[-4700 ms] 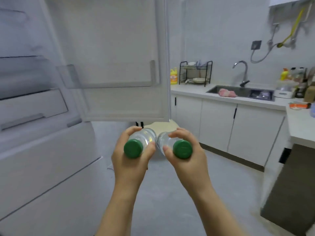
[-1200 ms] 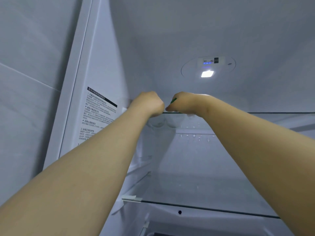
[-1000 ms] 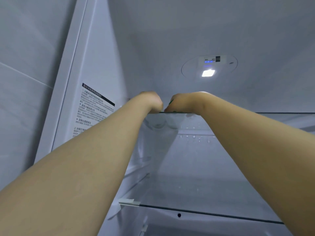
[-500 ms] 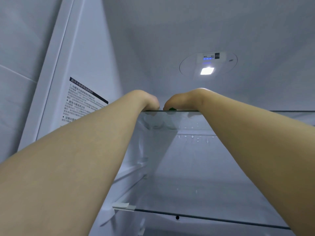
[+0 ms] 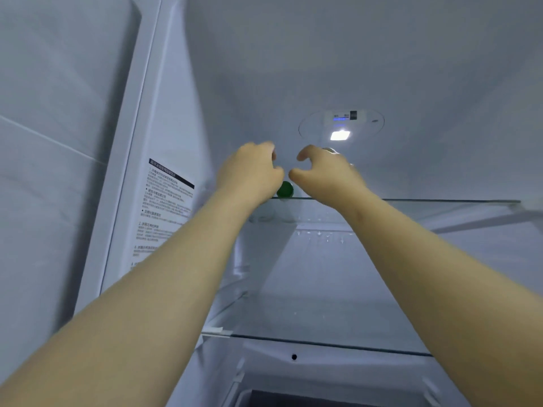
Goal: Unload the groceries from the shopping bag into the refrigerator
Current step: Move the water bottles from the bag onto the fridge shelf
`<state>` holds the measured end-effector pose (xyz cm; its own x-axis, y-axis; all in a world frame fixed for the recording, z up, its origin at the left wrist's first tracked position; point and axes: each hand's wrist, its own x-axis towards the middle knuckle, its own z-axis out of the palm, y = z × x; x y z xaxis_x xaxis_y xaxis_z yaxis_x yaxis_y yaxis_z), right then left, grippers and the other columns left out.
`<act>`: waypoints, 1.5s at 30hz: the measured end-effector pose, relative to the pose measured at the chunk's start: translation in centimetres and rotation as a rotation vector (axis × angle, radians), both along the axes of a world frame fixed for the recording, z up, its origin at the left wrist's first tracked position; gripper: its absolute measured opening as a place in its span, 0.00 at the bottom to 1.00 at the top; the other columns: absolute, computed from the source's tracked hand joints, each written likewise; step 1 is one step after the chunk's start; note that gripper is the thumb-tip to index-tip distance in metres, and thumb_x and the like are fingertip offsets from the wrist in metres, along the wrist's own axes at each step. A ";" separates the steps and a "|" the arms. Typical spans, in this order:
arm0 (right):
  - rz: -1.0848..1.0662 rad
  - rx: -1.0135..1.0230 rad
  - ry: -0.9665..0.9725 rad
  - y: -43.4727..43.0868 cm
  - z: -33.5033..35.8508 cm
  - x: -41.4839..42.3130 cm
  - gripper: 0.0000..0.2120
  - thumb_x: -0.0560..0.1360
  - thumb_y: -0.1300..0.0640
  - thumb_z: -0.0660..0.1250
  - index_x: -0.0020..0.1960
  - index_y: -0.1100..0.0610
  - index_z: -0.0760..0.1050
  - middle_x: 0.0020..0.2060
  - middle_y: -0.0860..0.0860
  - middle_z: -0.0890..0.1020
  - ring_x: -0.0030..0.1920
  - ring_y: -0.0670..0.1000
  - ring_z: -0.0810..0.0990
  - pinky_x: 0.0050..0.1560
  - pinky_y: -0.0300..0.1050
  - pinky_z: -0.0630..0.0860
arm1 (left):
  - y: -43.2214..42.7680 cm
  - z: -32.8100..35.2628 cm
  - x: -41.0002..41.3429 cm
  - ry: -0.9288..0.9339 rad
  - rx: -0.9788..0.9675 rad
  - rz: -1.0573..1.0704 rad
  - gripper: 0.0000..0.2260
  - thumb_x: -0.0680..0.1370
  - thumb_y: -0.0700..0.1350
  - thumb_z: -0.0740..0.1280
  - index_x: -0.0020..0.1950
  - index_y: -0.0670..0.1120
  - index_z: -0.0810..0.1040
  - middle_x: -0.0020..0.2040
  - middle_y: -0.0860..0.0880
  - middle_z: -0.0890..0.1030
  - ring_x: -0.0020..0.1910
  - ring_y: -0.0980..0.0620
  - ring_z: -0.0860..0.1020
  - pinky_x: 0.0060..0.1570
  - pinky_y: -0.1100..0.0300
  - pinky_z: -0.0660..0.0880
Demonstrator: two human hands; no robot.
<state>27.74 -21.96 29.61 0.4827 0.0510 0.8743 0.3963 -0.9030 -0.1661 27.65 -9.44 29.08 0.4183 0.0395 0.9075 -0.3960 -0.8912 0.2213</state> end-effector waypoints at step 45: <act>-0.843 0.360 0.518 -11.1 -39.6 -48.0 0.21 0.75 0.43 0.53 0.66 0.45 0.67 0.62 0.38 0.71 0.63 0.43 0.67 0.61 0.37 0.64 | -17.9 -39.4 -33.9 0.271 0.437 -1.208 0.14 0.71 0.49 0.58 0.46 0.47 0.80 0.41 0.52 0.80 0.38 0.50 0.79 0.34 0.62 0.74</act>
<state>-20.29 -33.03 -10.04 0.5604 -0.6969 0.4474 -0.5331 -0.7170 -0.4491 -6.20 -27.38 -10.37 0.1522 -0.7601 0.6317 -0.9785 -0.0258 0.2047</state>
